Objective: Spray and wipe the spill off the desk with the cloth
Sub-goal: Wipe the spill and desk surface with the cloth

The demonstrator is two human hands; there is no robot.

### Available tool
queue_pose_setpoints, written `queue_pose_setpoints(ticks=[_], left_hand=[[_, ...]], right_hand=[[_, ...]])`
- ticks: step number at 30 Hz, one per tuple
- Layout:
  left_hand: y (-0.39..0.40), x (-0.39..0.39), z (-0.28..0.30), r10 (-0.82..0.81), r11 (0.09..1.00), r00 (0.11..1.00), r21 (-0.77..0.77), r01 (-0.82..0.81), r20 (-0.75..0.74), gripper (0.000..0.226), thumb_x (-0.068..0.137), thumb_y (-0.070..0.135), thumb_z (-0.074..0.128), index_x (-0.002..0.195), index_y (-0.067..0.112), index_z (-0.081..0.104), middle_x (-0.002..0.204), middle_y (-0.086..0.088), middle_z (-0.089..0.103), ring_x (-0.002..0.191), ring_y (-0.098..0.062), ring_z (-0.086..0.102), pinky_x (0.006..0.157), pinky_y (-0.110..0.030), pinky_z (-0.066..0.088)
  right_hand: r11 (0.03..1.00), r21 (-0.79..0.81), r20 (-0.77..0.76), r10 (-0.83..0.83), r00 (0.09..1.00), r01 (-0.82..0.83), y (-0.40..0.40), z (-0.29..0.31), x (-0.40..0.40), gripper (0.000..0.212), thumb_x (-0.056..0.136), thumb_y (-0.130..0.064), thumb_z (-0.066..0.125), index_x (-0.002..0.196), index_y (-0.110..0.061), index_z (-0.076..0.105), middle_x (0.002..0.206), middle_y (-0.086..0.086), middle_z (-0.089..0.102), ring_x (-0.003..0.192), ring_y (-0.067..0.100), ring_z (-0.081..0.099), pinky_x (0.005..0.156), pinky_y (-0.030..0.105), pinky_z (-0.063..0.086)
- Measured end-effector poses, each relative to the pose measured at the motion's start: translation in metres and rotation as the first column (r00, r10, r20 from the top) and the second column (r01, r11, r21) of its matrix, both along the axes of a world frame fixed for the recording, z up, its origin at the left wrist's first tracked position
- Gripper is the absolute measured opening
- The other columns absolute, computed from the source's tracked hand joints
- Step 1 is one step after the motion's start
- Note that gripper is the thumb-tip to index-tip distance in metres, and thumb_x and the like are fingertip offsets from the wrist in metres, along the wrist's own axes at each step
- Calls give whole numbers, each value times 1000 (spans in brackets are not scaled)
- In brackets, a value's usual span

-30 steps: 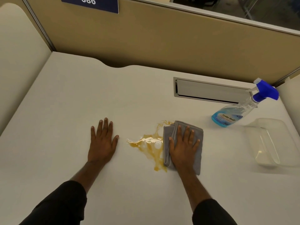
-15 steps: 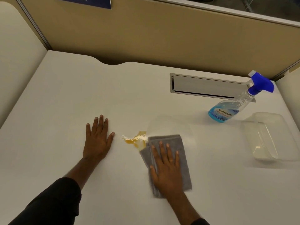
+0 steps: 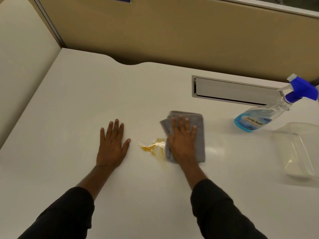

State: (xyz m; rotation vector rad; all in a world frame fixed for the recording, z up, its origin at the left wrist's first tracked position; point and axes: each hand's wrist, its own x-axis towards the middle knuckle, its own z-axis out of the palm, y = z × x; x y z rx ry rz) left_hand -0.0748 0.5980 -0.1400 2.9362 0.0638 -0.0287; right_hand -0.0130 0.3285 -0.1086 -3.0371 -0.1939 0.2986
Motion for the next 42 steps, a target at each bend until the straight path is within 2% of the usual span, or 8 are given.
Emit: queue_pose_setpoints(ticks=[7,13,17,20,25,31,36,42], left_hand=[[1,0,-2,2,1000,1000,-22,-2,8,70,99,51,20,157,13,12,166,-6,2,153,-22,-2,123,-52,4],[1,0,-4,3,1000,1000,-16,-3,10,69,99,51,21,157,13,12,166,-7,2,153,-22,-2,123,-53,5],[1,1,-3,4,1000,1000,-19,-4,12,69,100,51,21,157,13,13,166,-7,4,154,-23,0,122,-53,6],[1,0,-3,3,1000,1000,-24,-2,18,69,100,51,21,157,13,12,167,-6,3,154,-22,-1,123,-52,5],[1,0,-6,5,999,1000,-34,-4,24,69,99,52,21,157,14,12,167,-5,3,154,-21,-1,123,-52,5],[2,0,-6,7,999,1000,-43,-6,22,70,99,53,19,157,15,9,167,-4,1,153,-20,-3,123,-51,3],[2,1,-7,7,999,1000,-45,-6,21,70,99,53,19,157,15,9,167,-4,1,153,-20,-3,123,-52,5],[0,0,-4,10,999,1000,-34,-10,12,69,100,51,20,157,15,9,167,-5,0,153,-21,-3,123,-52,5]], right_hand=[[952,140,34,269,963,-271,12,-11,-147,81,89,-36,46,161,-26,10,171,0,5,157,24,4,121,55,8],[999,38,-5,21,1000,-20,-83,-2,-162,75,84,-39,43,156,-23,34,167,1,22,152,30,27,117,61,22],[981,-15,-14,-193,981,193,-101,3,-83,65,99,-40,14,160,-23,6,169,11,10,156,32,8,122,63,10],[968,18,-18,-249,968,249,-81,-2,-23,64,106,-38,22,160,-22,-9,170,13,1,156,35,-1,122,64,8],[1000,8,20,-12,1000,12,-14,1,-9,63,104,-33,26,161,-17,4,170,6,3,156,33,0,120,65,6],[964,130,29,232,972,-234,5,-9,-137,71,95,-34,41,159,-14,21,170,6,12,156,32,8,119,61,10],[997,81,12,-2,1000,1,-60,1,-153,63,94,-34,37,149,-5,45,160,12,36,150,31,30,115,64,24],[958,19,-31,-286,958,286,-79,6,-21,62,106,-38,16,160,-11,5,169,17,8,156,35,6,121,64,12]])
